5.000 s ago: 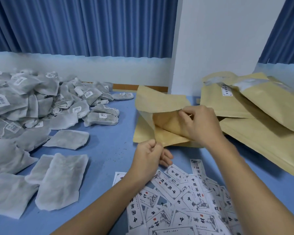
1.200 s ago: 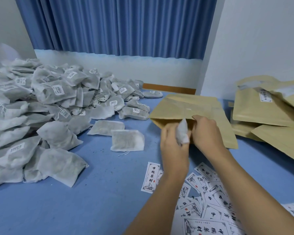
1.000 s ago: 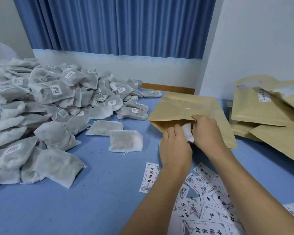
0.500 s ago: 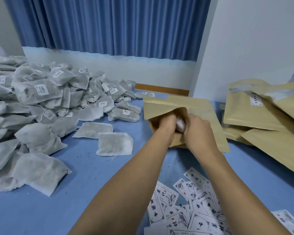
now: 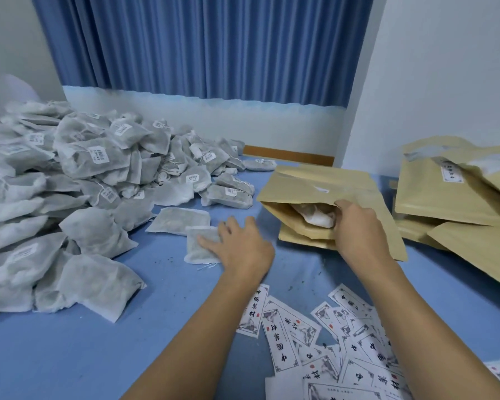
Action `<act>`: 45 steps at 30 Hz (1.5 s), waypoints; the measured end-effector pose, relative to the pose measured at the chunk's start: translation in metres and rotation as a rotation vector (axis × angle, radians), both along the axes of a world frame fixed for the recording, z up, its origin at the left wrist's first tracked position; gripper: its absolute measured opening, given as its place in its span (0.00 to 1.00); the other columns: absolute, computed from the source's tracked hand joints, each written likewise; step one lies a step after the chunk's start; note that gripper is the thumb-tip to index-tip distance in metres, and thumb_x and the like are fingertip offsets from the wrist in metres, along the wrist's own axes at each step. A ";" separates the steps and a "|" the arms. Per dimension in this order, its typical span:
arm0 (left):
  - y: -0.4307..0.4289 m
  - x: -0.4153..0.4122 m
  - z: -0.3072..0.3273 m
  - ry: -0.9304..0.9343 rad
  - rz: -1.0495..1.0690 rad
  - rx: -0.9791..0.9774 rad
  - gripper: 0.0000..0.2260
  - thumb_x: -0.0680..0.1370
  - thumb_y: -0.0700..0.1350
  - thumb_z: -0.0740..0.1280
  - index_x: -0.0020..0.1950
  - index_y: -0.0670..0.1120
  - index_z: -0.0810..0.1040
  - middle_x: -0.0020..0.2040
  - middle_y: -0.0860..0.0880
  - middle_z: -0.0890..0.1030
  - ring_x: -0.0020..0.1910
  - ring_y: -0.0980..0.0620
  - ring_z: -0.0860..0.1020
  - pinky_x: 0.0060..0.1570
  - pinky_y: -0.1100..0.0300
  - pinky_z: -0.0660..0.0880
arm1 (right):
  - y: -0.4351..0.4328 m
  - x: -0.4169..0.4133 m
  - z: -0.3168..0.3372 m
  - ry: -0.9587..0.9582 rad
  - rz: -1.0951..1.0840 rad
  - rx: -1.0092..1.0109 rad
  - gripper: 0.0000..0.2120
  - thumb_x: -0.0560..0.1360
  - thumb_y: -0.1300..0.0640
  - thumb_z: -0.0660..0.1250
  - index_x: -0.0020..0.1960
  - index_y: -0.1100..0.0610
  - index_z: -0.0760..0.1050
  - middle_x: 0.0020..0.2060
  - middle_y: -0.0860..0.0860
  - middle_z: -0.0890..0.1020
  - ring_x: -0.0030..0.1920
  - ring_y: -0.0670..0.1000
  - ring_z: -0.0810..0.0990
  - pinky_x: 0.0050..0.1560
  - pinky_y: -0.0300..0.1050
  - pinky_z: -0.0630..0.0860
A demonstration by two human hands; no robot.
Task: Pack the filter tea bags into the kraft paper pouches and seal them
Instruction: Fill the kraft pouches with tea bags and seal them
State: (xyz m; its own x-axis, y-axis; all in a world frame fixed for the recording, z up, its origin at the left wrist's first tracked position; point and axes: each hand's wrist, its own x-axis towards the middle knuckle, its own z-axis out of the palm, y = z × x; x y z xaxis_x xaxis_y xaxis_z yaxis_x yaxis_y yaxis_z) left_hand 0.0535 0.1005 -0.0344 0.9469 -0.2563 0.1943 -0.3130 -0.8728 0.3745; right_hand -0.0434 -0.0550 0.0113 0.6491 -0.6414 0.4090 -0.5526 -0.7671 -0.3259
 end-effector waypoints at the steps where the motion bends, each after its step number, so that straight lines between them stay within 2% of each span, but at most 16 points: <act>1: 0.000 0.001 -0.003 0.059 -0.009 0.083 0.16 0.77 0.52 0.61 0.64 0.52 0.70 0.68 0.44 0.68 0.72 0.40 0.62 0.69 0.27 0.46 | -0.001 0.000 0.000 -0.007 0.002 -0.008 0.14 0.75 0.68 0.55 0.51 0.57 0.76 0.33 0.54 0.72 0.34 0.57 0.69 0.36 0.48 0.68; 6: -0.001 0.003 -0.002 -0.028 -0.009 0.042 0.22 0.73 0.39 0.68 0.64 0.52 0.65 0.72 0.41 0.62 0.70 0.36 0.62 0.64 0.38 0.61 | -0.003 0.001 -0.002 -0.038 0.026 -0.012 0.12 0.78 0.65 0.56 0.52 0.57 0.78 0.35 0.57 0.74 0.37 0.62 0.71 0.37 0.50 0.69; 9: 0.010 0.010 0.005 0.030 0.065 0.086 0.25 0.73 0.39 0.66 0.65 0.55 0.62 0.79 0.41 0.49 0.78 0.35 0.49 0.65 0.30 0.57 | -0.006 0.002 -0.003 -0.049 0.023 -0.010 0.12 0.78 0.65 0.56 0.52 0.56 0.78 0.35 0.56 0.74 0.37 0.62 0.71 0.37 0.49 0.69; 12: 0.020 0.008 0.009 0.190 0.068 0.097 0.21 0.76 0.38 0.61 0.67 0.54 0.66 0.76 0.42 0.60 0.76 0.38 0.55 0.66 0.30 0.59 | -0.008 0.003 -0.003 -0.046 0.020 0.003 0.12 0.78 0.64 0.56 0.50 0.56 0.78 0.35 0.56 0.74 0.37 0.62 0.71 0.36 0.49 0.68; 15: 0.021 -0.003 0.013 -0.012 -0.042 -0.273 0.24 0.75 0.32 0.60 0.69 0.50 0.69 0.67 0.44 0.72 0.68 0.42 0.68 0.61 0.43 0.70 | -0.007 0.003 -0.003 -0.034 0.015 0.022 0.12 0.77 0.65 0.56 0.49 0.56 0.77 0.35 0.56 0.74 0.37 0.62 0.71 0.36 0.49 0.67; 17: 0.014 -0.021 0.022 -0.216 -0.229 -0.625 0.28 0.74 0.28 0.61 0.74 0.45 0.68 0.70 0.45 0.73 0.68 0.43 0.71 0.66 0.50 0.70 | -0.007 0.003 -0.003 -0.026 0.007 0.032 0.12 0.76 0.67 0.55 0.48 0.56 0.76 0.35 0.55 0.74 0.37 0.61 0.71 0.36 0.48 0.67; 20: -0.002 -0.053 0.028 -0.350 -0.427 -0.805 0.30 0.70 0.25 0.64 0.72 0.40 0.69 0.67 0.40 0.76 0.61 0.38 0.77 0.58 0.58 0.71 | -0.006 0.002 -0.001 -0.018 0.002 0.062 0.14 0.74 0.68 0.55 0.48 0.56 0.76 0.37 0.56 0.76 0.38 0.61 0.72 0.37 0.48 0.68; 22: -0.012 -0.065 0.027 -0.363 -0.540 -0.744 0.30 0.68 0.24 0.64 0.70 0.38 0.72 0.64 0.38 0.79 0.57 0.36 0.79 0.52 0.58 0.72 | -0.006 0.001 0.001 -0.033 0.011 0.086 0.14 0.73 0.68 0.55 0.47 0.56 0.76 0.40 0.58 0.78 0.39 0.62 0.72 0.38 0.49 0.69; 25: -0.030 -0.062 0.022 -0.397 -0.729 -0.536 0.26 0.70 0.25 0.62 0.66 0.39 0.75 0.66 0.42 0.78 0.64 0.45 0.75 0.57 0.58 0.71 | -0.008 -0.003 0.004 -0.074 0.077 0.130 0.10 0.71 0.67 0.58 0.42 0.56 0.76 0.38 0.57 0.79 0.39 0.62 0.76 0.38 0.51 0.76; 29: -0.080 -0.033 0.034 -0.175 -0.624 -0.027 0.14 0.76 0.35 0.67 0.60 0.44 0.74 0.58 0.43 0.79 0.57 0.39 0.78 0.48 0.52 0.73 | -0.008 -0.001 0.012 -0.123 0.169 0.135 0.19 0.75 0.68 0.57 0.57 0.56 0.82 0.45 0.59 0.83 0.45 0.61 0.79 0.45 0.47 0.75; 31: -0.103 -0.011 0.036 -0.044 -0.643 -0.029 0.17 0.80 0.43 0.66 0.69 0.44 0.72 0.67 0.42 0.76 0.66 0.40 0.74 0.65 0.49 0.71 | -0.007 0.000 0.019 -0.159 0.174 0.086 0.19 0.75 0.67 0.56 0.55 0.54 0.82 0.43 0.59 0.82 0.44 0.62 0.78 0.44 0.48 0.75; 33: -0.109 0.015 0.040 0.240 -0.609 -0.195 0.21 0.83 0.49 0.60 0.76 0.45 0.68 0.76 0.43 0.68 0.76 0.43 0.65 0.76 0.49 0.60 | -0.006 -0.001 0.024 -0.200 0.164 0.054 0.20 0.74 0.68 0.55 0.53 0.53 0.82 0.42 0.58 0.82 0.41 0.61 0.77 0.40 0.48 0.74; 37: -0.120 0.041 0.048 0.392 -0.565 -0.126 0.19 0.85 0.48 0.57 0.75 0.44 0.70 0.75 0.42 0.69 0.75 0.42 0.67 0.75 0.48 0.62 | -0.001 0.001 0.020 -0.156 0.105 0.008 0.22 0.72 0.68 0.56 0.58 0.53 0.79 0.37 0.56 0.76 0.38 0.61 0.73 0.37 0.47 0.70; 39: -0.120 0.019 0.058 0.208 -0.702 -0.007 0.14 0.82 0.44 0.59 0.66 0.46 0.75 0.67 0.42 0.76 0.66 0.41 0.74 0.61 0.51 0.71 | -0.006 0.007 0.019 -0.108 0.061 -0.030 0.18 0.71 0.68 0.56 0.55 0.55 0.76 0.34 0.53 0.71 0.38 0.61 0.71 0.35 0.48 0.67; 41: -0.111 0.003 0.059 -0.133 -0.771 0.000 0.08 0.78 0.43 0.61 0.54 0.49 0.77 0.53 0.44 0.81 0.52 0.39 0.80 0.42 0.54 0.70 | -0.017 0.013 0.022 -0.057 0.032 -0.042 0.15 0.71 0.68 0.56 0.53 0.57 0.75 0.35 0.54 0.71 0.39 0.60 0.70 0.36 0.48 0.64; 45: -0.066 0.022 0.039 -0.838 -0.822 -0.503 0.07 0.76 0.42 0.64 0.44 0.44 0.81 0.38 0.47 0.80 0.37 0.45 0.78 0.34 0.53 0.71 | -0.034 0.024 0.027 -0.019 0.012 -0.021 0.15 0.73 0.69 0.56 0.53 0.57 0.76 0.44 0.58 0.78 0.41 0.61 0.71 0.40 0.49 0.70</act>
